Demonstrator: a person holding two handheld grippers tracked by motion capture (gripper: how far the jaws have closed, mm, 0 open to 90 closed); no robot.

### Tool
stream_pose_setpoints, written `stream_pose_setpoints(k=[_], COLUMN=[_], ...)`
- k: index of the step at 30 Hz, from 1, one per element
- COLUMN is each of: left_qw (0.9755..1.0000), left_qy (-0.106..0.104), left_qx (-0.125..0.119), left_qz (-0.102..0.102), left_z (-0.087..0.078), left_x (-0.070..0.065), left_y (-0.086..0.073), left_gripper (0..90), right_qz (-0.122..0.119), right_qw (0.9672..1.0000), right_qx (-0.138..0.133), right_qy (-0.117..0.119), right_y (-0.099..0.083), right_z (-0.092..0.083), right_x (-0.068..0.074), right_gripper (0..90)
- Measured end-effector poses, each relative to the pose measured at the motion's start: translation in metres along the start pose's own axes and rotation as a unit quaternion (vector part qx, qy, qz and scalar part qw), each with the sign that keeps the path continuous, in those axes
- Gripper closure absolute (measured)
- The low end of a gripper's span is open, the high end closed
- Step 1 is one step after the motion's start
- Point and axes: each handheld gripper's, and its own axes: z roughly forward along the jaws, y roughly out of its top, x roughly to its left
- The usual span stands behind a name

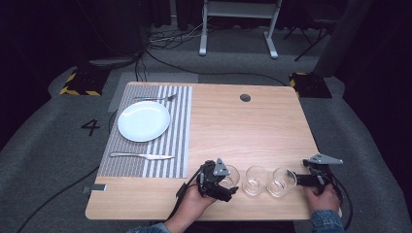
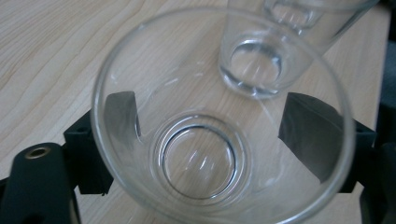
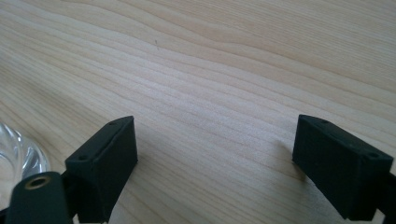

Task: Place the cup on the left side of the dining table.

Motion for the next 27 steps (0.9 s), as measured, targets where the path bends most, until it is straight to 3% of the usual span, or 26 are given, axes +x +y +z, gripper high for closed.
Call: stream_pose_setpoints(k=[17, 27], left_qw=[0.9999, 0.9998], left_qy=[0.007, -0.001], left_qx=[-0.010, -0.014], left_qz=[0.012, 0.015], left_z=[-0.001, -0.022], left_x=[-0.002, 0.000], left_y=[-0.003, 0.008], left_gripper=[20.3, 20.4], right_qz=[0.000, 0.000], right_qw=[1.0000, 1.0000], right_qx=[0.000, 0.000], right_qy=[0.000, 0.000], right_y=[0.000, 0.000], right_z=[0.000, 0.000], right_x=[0.000, 0.000], right_gripper=[14.2, 14.2])
